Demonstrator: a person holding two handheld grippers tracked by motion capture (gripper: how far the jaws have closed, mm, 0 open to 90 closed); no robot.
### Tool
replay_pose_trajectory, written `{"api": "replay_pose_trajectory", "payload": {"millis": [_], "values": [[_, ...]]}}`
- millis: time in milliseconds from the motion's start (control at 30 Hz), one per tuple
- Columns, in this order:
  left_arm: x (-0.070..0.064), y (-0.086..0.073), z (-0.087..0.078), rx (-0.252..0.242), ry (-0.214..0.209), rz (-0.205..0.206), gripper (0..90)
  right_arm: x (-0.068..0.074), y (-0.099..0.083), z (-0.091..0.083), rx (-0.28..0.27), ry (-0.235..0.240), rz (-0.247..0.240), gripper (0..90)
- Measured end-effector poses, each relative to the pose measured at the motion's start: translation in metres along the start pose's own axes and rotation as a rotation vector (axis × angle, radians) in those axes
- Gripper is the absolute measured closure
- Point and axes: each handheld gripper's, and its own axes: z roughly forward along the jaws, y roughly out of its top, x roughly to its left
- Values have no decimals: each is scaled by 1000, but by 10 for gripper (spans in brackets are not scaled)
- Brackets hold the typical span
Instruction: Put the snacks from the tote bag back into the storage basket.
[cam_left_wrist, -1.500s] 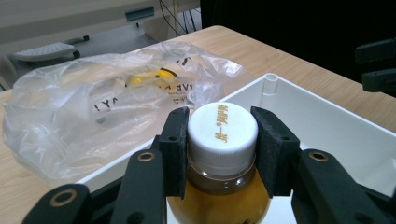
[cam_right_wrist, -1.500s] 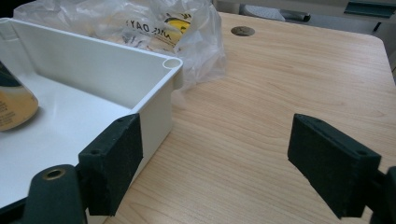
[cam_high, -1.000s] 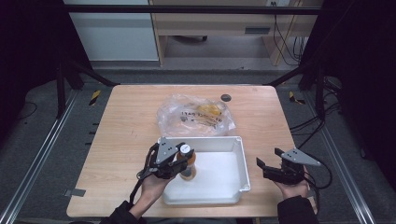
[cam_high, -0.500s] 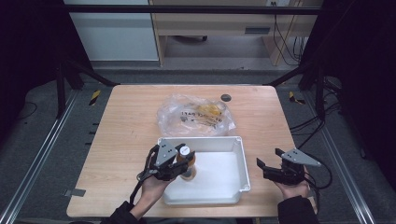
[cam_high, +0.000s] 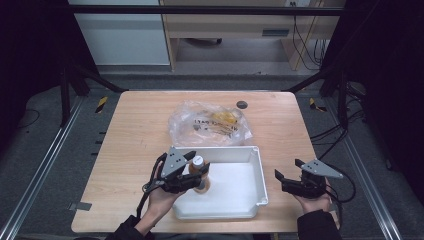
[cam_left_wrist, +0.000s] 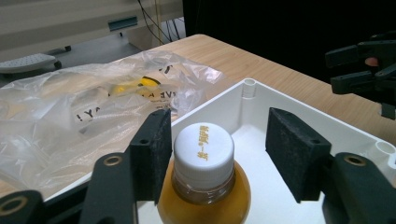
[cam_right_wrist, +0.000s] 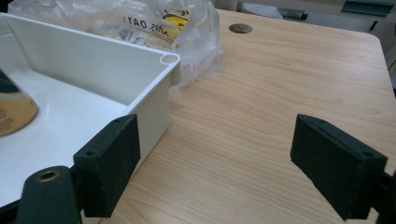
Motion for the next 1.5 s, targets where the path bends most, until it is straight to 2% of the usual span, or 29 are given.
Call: {"api": "replay_pose_trajectory", "payload": {"millis": [300,700,900,1267,1500], "values": [[11,0,-10,12,19,27,332,0,0,-1,-2,-2,2,153],[39,-12,-36,0,95,10,290,-1,0,-1,-1,-9,3,150],[59,-30,-50,14,150,-11,281,0,-1,-1,1,-13,3,145],[86,-60,-64,52,211,-39,285,-1,-1,0,10,-23,-16,137],[95,-74,-69,73,231,-48,284,-1,-2,-1,8,-21,-8,137]]}}
